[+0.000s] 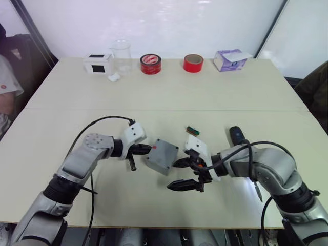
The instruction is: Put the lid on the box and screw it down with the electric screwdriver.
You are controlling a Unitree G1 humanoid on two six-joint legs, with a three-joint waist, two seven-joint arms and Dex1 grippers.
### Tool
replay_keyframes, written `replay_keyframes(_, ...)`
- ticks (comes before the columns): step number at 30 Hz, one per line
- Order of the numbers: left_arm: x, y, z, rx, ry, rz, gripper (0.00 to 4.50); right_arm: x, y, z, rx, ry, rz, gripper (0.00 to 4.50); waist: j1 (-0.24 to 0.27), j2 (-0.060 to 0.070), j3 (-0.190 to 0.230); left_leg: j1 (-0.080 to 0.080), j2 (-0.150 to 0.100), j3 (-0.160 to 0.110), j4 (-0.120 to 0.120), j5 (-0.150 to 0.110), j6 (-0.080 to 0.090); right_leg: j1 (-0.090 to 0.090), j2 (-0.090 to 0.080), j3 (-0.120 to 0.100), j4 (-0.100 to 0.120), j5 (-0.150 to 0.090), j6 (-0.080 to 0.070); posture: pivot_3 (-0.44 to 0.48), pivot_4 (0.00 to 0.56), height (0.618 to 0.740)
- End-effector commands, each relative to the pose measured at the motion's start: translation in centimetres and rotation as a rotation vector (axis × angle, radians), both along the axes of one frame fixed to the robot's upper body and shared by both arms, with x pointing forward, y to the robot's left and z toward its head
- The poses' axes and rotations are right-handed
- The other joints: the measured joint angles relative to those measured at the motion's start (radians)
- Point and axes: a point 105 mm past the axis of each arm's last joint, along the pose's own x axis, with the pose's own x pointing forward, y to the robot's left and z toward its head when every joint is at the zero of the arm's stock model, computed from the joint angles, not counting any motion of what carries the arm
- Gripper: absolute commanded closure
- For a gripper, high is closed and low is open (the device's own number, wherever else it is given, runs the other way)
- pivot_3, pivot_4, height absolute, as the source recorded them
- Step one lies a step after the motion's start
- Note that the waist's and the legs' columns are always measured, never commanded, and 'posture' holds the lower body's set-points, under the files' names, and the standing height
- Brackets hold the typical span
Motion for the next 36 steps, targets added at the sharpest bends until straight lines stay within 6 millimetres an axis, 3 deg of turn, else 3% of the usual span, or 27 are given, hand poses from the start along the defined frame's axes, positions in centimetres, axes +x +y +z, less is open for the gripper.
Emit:
replay_keyframes(1, 0.4, 0.2, 1.2, -0.006, -0.059, 0.004, 4.5, 0.1, 0.6, 1.3, 0.051, -0.036, 0.007, 0.02, 0.0, 0.0, 0.0, 0.0, 0.0, 0.0, 0.0, 0.0, 0.0, 0.0, 0.0, 0.0, 0.0, 0.0, 0.0, 0.0, 0.15, 0.74)
replay_keyframes(5, 0.4, 1.2, 1.2, 0.011, -0.072, 0.034, 4.5, 0.4, 0.4, 1.5, 0.052, -0.043, -0.01, 0.02, -0.001, 0.0, 0.0, 0.0, 0.0, 0.0, 0.0, 0.0, 0.0, 0.0, 0.0, 0.0, 0.0, 0.0, 0.0, 0.0, 0.15, 0.74)
replay_keyframes(12, -1.8, 3.5, 0.7, 0.052, -0.001, 0.018, 4.5, 1.2, -2.4, 2.3, -0.027, -0.151, -0.016, 0.02, 0.0, 0.0, 0.0, 0.0, 0.001, 0.0, 0.0, 0.0, 0.0, 0.0, 0.0, 0.0, 0.0, 0.0, 0.0, 0.0, 0.15, 0.74)
replay_keyframes(18, -4.0, 3.6, 0.0, 0.078, 0.078, -0.043, 4.5, 4.2, -3.9, 2.8, -0.09, -0.295, -0.061, 0.02, -0.001, 0.0, 0.0, 0.0, 0.0, 0.001, 0.001, 0.0, 0.0, 0.0, -0.001, 0.0, 0.0, 0.0, 0.0, 0.0, 0.15, 0.74)
replay_keyframes(23, -5.1, 2.8, -0.4, 0.059, 0.12, -0.072, 4.5, 5.3, -3.1, 2.3, -0.093, -0.343, -0.036, 0.02, -0.002, 0.0, 0.0, 0.001, 0.001, 0.001, 0.001, 0.0, 0.0, 0.0, 0.001, 0.0, 0.001, 0.0, 0.0, 0.0, 0.15, 0.74)
replay_keyframes(30, -4.4, 1.3, -0.3, 0.013, 0.091, -0.054, 4.5, 4.6, -1.9, 1.4, -0.075, -0.325, 0.026, 0.02, 0.001, 0.0, 0.0, 0.0, 0.001, 0.001, 0.002, 0.0, 0.0, 0.0, 0.0, 0.0, 0.001, 0.0, 0.0, 0.0, 0.15, 0.74)
replay_keyframes(36, -2.2, 1.1, 0.6, -0.019, 0.021, 0.0, 4.5, 2.3, -0.7, 0.9, -0.01, -0.239, 0.056, 0.02, 0.001, 0.0, 0.0, 0.0, 0.001, 0.0, 0.003, 0.0, 0.0, 0.0, 0.001, 0.0, 0.002, 0.0, 0.0, 0.0, 0.15, 0.74)
